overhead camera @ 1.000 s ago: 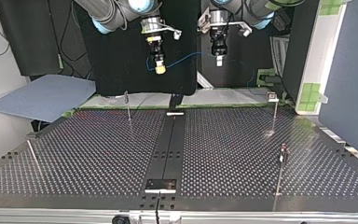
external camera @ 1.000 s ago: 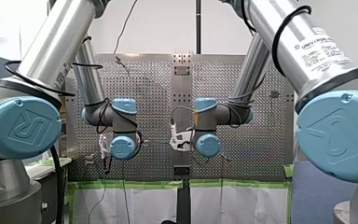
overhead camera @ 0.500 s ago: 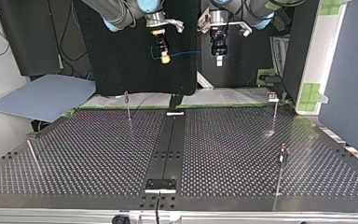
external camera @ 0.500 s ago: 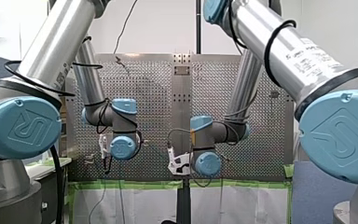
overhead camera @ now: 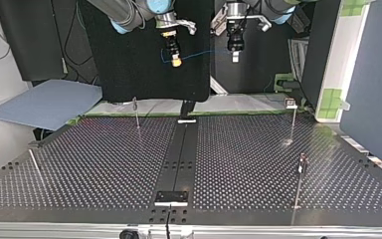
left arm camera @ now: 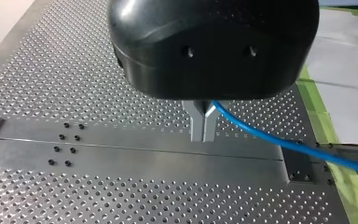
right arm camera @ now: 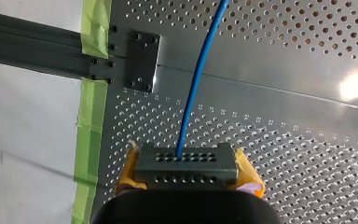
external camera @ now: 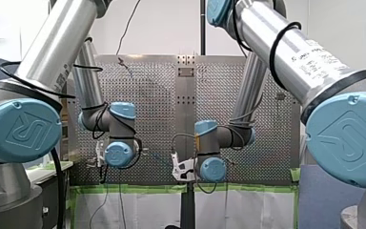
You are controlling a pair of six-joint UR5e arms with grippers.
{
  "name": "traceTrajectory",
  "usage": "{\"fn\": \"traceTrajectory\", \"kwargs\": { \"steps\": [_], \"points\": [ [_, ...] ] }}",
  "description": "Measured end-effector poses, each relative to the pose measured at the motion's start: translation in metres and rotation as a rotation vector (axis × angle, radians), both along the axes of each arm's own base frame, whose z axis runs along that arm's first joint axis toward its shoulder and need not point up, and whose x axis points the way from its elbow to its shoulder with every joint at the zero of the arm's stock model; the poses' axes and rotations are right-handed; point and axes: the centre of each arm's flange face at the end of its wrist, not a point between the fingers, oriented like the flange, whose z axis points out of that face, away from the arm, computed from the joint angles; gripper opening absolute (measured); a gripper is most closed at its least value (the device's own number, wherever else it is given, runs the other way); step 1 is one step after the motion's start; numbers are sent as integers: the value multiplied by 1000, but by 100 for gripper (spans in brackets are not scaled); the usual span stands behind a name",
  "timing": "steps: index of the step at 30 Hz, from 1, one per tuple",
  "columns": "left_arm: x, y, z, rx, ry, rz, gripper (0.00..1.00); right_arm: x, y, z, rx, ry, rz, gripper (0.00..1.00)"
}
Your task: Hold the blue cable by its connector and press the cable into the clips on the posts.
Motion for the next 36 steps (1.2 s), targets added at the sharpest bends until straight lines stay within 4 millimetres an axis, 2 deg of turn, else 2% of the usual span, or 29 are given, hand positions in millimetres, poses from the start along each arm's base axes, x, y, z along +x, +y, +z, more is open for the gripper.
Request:
{"fn": "traceTrajectory", "kwargs": {
  "steps": [16,19,27,36],
  "points": [
    [-1,3,-1,-7,2,1,0,2,0,2,-1,-4,0,0],
    [0,7,3,-30,-6,11,0,9,-4,14,-7,-27,-14,0],
    [4,12,20,-95,-14,38,0,23,-35,62,-21,-126,-82,0],
    [27,9,53,-148,-63,81,0,39,-57,118,-39,-199,-45,0]
  ]
}}
